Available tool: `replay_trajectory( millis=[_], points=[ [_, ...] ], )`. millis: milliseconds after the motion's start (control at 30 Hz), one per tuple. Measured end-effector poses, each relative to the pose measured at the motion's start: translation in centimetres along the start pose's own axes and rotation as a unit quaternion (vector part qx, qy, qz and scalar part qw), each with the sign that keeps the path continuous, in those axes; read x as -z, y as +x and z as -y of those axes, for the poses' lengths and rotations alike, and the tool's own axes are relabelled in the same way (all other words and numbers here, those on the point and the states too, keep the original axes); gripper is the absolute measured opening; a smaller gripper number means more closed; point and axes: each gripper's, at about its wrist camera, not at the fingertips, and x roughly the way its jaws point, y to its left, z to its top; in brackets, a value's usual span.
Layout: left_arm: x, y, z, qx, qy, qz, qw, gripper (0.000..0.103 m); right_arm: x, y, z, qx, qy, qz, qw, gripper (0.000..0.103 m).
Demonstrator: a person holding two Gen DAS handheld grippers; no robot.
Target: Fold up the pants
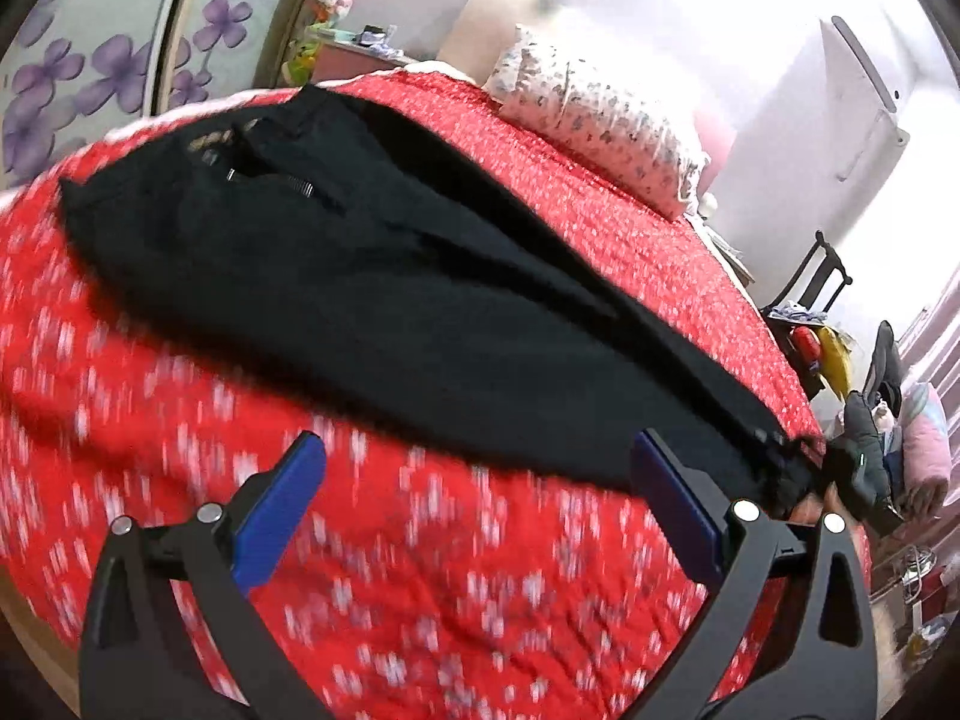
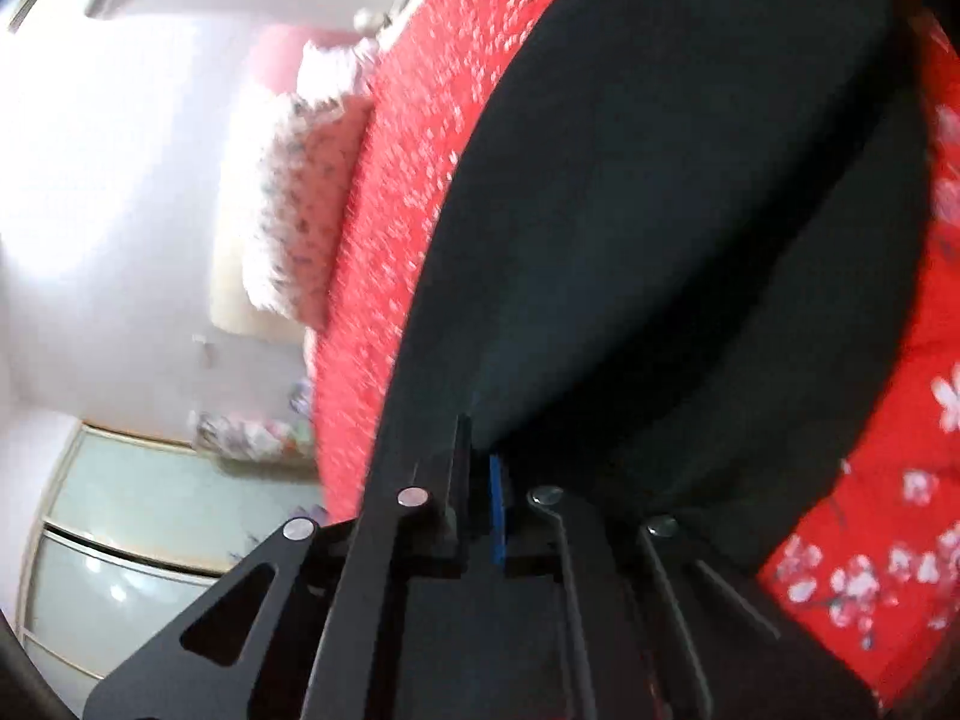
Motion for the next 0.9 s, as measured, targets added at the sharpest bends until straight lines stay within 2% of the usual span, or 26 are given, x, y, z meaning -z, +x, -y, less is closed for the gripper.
replay_trajectory(
  millis=[100, 167, 300, 400, 533, 600, 733, 800, 833, 867, 900],
  points=[
    [-4.5, 1.3, 0.0, 0.003, 0.014, 0.000, 0.9999, 0.101, 1.7, -1.2, -0.9, 0.001, -0.079, 0.046, 0.996, 0.005],
    [-8.3, 3.2, -0.2, 0.007, 0.012, -0.015, 0.9998, 0.101, 2.5, -1.2, -1.7, 0.008, -0.122, 0.062, 0.991, 0.005],
    [-15.4, 8.5, -1.7, -0.002, -0.052, -0.038, 0.9979, 0.101, 2.9, -1.9, -1.9, 0.014, -0.158, 0.070, 0.985, 0.005],
    [-20.0, 13.4, -2.6, -0.040, -0.099, -0.038, 0.9935, 0.101, 2.8, -1.7, -2.2, 0.013, -0.173, 0.071, 0.982, 0.005],
    [-23.4, 20.6, -3.1, -0.088, -0.124, -0.068, 0.9861, 0.101, 3.0, -1.3, -2.4, 0.005, -0.184, 0.064, 0.981, 0.005],
    [-24.0, 23.6, -3.5, -0.121, -0.141, -0.086, 0.9788, 0.101, 3.1, -1.3, -2.3, 0.001, -0.187, 0.059, 0.981, 0.005],
    [-24.1, 27.8, -4.6, -0.181, -0.190, -0.104, 0.9592, 0.101, 3.3, -1.2, -2.5, -0.006, -0.192, 0.053, 0.980, 0.006],
    [-23.9, 28.5, -4.7, -0.204, -0.189, -0.092, 0.9561, 0.098, 3.3, -1.2, -2.5, -0.008, -0.194, 0.050, 0.980, 0.006],
    [-23.7, 28.5, -4.8, -0.212, -0.183, -0.084, 0.9561, 0.086, 3.4, -1.1, -2.6, -0.009, -0.195, 0.050, 0.980, 0.006],
    [-23.6, 28.8, -4.9, -0.207, -0.173, -0.079, 0.9596, 0.062, 3.3, -1.1, -2.6, -0.009, -0.195, 0.049, 0.980, 0.006],
    [-23.5, 28.9, -4.9, -0.189, -0.167, -0.082, 0.9644, 0.028, 3.4, -1.0, -2.6, -0.009, -0.195, 0.049, 0.980, 0.006]
  ],
)
